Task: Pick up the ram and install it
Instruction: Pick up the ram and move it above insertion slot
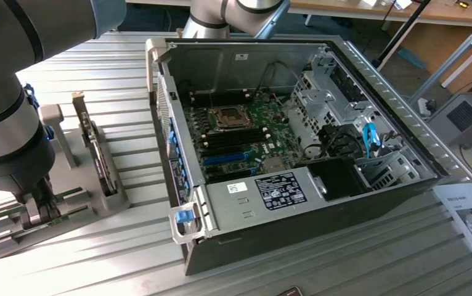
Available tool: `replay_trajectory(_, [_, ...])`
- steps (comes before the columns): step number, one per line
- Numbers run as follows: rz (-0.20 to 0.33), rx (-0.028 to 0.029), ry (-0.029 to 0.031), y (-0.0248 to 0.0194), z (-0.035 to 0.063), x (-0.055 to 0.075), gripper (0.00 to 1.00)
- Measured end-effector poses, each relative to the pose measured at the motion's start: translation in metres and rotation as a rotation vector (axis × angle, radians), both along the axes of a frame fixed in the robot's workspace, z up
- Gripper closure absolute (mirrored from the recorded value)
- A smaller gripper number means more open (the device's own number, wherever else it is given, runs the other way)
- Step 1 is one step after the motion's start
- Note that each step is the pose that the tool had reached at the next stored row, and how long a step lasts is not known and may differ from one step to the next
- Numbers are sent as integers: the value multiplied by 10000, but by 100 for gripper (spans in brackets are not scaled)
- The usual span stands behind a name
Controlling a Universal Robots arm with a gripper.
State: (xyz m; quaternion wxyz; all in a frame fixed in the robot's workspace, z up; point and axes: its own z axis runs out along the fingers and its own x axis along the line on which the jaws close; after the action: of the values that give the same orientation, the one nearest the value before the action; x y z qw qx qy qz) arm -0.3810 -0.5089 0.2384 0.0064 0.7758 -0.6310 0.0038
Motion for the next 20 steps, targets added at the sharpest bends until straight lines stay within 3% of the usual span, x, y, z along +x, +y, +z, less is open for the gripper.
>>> replay_trajectory(8, [-1, 0, 0, -2, -29, 0, 71])
replay_trajectory(20, [0, 0, 0, -42, -119, 2, 71])
